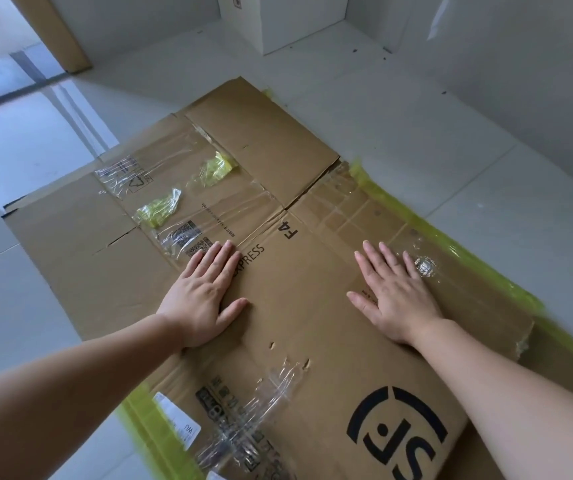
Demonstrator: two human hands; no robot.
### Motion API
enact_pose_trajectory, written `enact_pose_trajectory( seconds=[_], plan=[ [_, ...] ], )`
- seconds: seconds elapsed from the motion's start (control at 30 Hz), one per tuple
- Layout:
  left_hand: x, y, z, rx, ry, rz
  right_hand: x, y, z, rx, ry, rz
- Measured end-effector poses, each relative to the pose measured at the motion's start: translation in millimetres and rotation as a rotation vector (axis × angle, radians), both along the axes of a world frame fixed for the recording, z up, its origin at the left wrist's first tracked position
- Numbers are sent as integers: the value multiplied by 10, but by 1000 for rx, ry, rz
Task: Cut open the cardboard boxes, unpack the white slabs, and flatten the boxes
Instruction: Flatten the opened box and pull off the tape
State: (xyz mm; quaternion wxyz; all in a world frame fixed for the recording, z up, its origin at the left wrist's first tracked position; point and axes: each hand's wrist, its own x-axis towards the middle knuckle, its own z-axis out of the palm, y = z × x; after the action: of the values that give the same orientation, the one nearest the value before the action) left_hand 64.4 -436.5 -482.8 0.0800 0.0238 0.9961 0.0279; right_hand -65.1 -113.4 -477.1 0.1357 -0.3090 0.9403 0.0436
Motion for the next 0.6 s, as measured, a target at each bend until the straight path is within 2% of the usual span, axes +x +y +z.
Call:
enact_pose_trajectory(
  seconds=[0.13, 0.23, 0.33, 0.5, 0.6],
  plan=[
    [-367, 21, 58, 14, 2, -103, -108, -22, -32, -44, 22, -121],
    [-909, 102, 92, 15, -2, -183, -99, -22, -34, -49, 12, -118],
    [-1260, 198, 73, -11, 2, -162, -198, -39, -19, 5, 9, -76],
    [-1318, 224, 2, -6, 28, -187, -817, -241, 22, 42, -39, -206],
    [-1316, 239, -8, 5, 35, -183, -1004, -402, -8, 45, -37, -205]
  ],
)
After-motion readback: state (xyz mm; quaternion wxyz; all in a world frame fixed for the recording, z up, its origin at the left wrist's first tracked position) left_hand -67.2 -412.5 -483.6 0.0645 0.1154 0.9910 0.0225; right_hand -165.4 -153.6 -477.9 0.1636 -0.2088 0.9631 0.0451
